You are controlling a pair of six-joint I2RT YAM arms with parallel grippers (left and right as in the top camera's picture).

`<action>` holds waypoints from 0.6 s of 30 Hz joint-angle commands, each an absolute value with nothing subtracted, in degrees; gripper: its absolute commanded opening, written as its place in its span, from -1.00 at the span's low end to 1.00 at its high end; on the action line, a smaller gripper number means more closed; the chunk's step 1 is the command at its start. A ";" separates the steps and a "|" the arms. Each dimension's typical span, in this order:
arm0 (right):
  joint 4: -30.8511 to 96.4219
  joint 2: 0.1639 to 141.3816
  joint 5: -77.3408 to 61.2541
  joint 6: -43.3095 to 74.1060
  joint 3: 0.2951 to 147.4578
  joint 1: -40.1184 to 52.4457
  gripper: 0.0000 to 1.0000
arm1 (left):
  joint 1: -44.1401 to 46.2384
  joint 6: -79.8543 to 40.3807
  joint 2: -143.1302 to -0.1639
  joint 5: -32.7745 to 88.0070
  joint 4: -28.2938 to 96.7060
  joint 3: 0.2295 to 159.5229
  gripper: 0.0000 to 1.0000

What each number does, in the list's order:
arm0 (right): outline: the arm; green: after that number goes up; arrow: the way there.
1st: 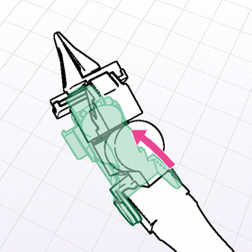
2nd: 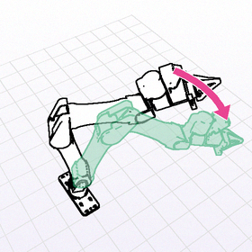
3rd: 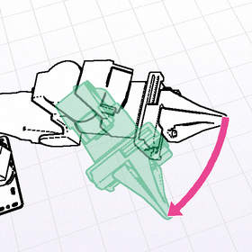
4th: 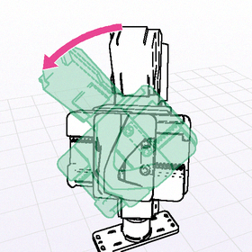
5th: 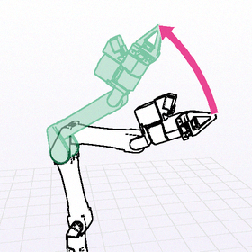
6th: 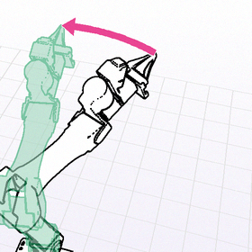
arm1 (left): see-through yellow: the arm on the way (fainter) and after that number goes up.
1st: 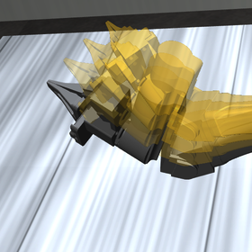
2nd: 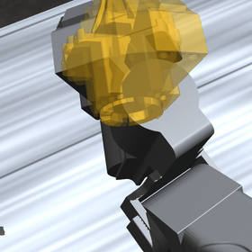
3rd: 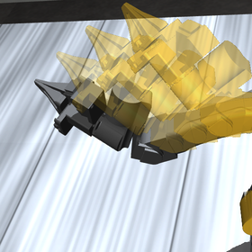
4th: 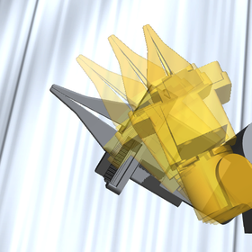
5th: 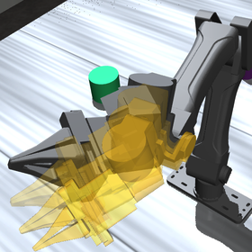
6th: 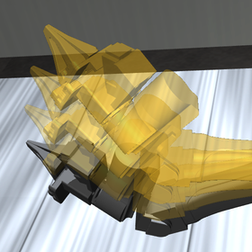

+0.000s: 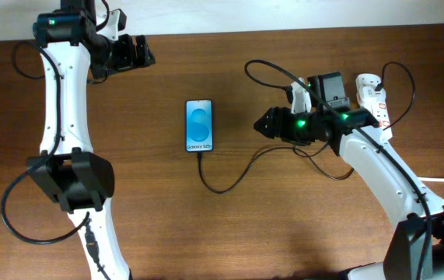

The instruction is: Plug charger to phone and switch on socket

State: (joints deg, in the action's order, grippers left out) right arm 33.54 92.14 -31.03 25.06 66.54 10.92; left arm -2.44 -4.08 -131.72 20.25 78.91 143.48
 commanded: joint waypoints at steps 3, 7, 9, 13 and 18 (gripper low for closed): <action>36.10 90.67 -27.33 22.63 67.53 11.18 0.32 | -2.68 -3.79 -131.02 19.84 78.98 144.00 0.99; 39.24 90.67 -24.97 21.21 67.53 11.18 0.33 | -2.68 -3.79 -131.02 19.84 78.98 144.00 0.99; 39.48 90.67 -25.02 21.23 67.53 11.20 0.33 | -2.68 -3.79 -131.02 19.84 78.98 144.00 0.99; 39.70 90.67 -24.99 21.26 67.53 11.20 0.33 | -2.68 -3.79 -131.02 19.84 78.98 144.00 0.99; 39.66 90.67 -24.77 21.23 67.61 11.18 0.33 | -2.68 -3.79 -131.02 19.84 78.98 144.00 0.99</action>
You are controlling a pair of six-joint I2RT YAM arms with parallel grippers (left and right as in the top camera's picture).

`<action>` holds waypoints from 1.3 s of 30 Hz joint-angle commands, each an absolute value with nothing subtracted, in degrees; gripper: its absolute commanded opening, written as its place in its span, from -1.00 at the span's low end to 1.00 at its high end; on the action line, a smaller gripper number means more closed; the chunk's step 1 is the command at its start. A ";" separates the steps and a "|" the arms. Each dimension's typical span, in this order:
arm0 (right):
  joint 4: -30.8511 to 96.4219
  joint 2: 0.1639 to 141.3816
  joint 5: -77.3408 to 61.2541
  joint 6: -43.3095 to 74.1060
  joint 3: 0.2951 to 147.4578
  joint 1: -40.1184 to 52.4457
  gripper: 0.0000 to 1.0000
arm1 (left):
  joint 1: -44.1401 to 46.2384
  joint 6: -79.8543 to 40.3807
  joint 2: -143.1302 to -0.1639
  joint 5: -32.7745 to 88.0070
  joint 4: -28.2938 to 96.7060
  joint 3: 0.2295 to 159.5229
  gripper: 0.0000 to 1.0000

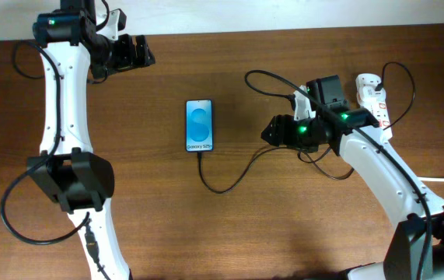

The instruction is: Plug charger to phone and switch on socket

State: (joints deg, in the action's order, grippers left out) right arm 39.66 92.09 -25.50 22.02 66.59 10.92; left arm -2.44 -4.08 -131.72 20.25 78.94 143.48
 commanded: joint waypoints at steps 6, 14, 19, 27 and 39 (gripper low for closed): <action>48.93 88.60 -24.51 19.70 76.82 7.42 0.33 | -2.68 -3.79 -131.02 19.84 78.98 144.00 0.99; 63.31 78.17 -20.23 13.50 92.25 -18.28 0.47 | -2.68 -3.79 -131.02 19.86 78.98 144.00 0.99; 59.40 81.38 -20.32 13.54 92.25 -45.54 0.48 | -2.68 -3.79 -131.02 19.84 78.98 144.00 0.99; 43.97 98.43 -28.42 13.98 92.23 -49.54 0.50 | -2.68 -3.79 -131.02 19.84 78.98 144.00 0.99; 31.22 119.24 -21.50 15.90 92.23 -35.70 0.49 | -2.68 -3.79 -131.02 19.84 78.98 144.00 0.99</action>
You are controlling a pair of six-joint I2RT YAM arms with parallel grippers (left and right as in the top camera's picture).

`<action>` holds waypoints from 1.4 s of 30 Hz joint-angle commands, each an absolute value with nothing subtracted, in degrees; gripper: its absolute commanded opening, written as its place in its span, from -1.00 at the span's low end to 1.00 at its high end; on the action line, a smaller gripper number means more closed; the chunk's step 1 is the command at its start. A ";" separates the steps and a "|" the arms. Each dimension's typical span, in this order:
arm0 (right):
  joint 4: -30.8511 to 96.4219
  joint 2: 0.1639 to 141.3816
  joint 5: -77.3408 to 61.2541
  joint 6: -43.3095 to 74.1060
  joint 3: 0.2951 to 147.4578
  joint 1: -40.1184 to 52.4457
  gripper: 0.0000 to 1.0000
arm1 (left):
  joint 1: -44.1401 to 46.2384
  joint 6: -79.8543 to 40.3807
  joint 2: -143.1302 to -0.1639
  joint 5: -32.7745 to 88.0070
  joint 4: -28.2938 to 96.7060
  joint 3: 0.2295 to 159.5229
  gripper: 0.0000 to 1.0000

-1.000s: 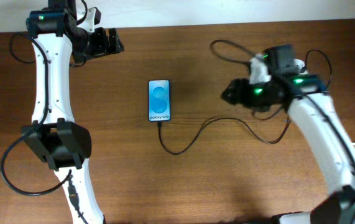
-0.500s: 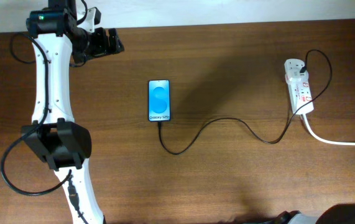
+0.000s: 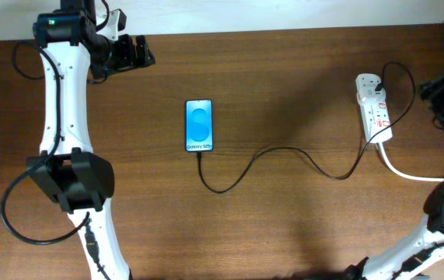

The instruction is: Plug charger to phone and switch on socket

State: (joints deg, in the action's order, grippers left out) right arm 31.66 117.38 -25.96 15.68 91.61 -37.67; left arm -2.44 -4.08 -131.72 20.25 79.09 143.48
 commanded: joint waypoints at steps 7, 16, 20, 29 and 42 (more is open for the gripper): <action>31.88 124.01 -19.22 15.90 92.18 -32.29 0.49 | -2.68 -3.79 -131.02 19.84 78.98 144.00 0.99; 32.56 127.87 -19.20 15.90 92.16 -31.44 0.48 | -2.68 -3.79 -131.02 19.84 78.98 144.00 0.99; 33.89 127.87 -19.20 15.29 92.16 -31.31 0.49 | -2.68 -3.79 -131.02 19.68 78.98 144.00 0.99; 35.88 127.87 -10.76 12.43 92.16 -25.54 0.48 | -2.79 -3.79 -131.02 19.66 78.98 144.00 0.99; 41.17 127.87 -10.90 11.75 92.16 -25.39 0.47 | -2.79 -3.79 -131.02 19.66 78.98 144.00 0.99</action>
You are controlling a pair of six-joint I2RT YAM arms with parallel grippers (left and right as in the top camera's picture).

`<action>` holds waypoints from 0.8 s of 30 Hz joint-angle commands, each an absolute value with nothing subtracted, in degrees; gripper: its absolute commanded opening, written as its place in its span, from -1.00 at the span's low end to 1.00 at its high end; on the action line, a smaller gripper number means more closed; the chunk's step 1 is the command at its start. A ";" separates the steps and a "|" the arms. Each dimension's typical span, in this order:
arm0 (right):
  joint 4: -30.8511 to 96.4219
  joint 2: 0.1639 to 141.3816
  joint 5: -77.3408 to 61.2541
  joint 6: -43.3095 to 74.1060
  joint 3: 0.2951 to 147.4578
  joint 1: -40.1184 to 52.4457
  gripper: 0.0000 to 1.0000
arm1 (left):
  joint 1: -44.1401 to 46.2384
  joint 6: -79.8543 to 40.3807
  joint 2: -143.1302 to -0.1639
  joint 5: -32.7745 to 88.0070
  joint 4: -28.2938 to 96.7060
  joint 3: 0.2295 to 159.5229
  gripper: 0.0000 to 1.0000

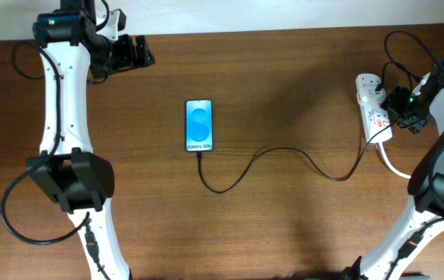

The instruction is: Plug charger to phone and switch on socket

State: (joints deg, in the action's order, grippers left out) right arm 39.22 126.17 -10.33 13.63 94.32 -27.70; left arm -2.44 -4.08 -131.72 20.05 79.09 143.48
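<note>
The phone (200, 125) lies face up mid-table, its blue screen lit. A black charger cable (284, 152) is plugged into the phone's bottom edge and loops right to the white socket strip (372, 105) at the far right. My right gripper (399, 103) sits against the strip's right side, near its middle; its jaws are too dark to read. My left gripper (145, 53) hovers at the back left, far from the phone, and its state cannot be made out either.
A white mains lead (399, 169) runs from the strip off the right edge. Black arm cables (408, 47) loop above the strip. The wooden table's back edge (284, 31) meets a white wall.
My right gripper was off at the far right edge, clear of the strip. Now it is against the strip's right side. Phone, cable and left arm are unchanged.
My right arm first stretched over the table right of the phone, above the cable, and then drew slightly back. Then it had swung out to the far right edge, leaving the cable lying plugged into the phone. Now it sits at the strip.
</note>
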 commanded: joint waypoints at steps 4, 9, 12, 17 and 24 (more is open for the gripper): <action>39.68 127.87 -10.68 12.51 93.01 -26.87 0.54 | -2.76 -3.79 -131.02 19.66 78.98 144.00 0.99; 45.28 122.28 -10.98 15.49 101.16 -37.04 0.56 | -2.76 -3.79 -131.02 19.66 78.98 144.00 0.99; 47.22 115.63 -15.46 15.20 102.24 -39.94 0.56 | -2.79 -3.79 -131.02 19.66 78.98 144.00 0.99; 49.47 94.61 -26.46 12.19 102.24 -37.36 0.57 | -2.79 -3.79 -131.02 19.66 78.98 144.00 0.99; 65.06 76.99 -25.78 2.09 102.24 -13.96 0.71 | -2.79 -3.79 -131.02 19.66 78.98 144.00 0.99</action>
State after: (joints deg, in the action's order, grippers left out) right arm 62.48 78.76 -26.00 7.86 101.54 -19.86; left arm -2.44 -4.08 -131.72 19.88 79.09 143.48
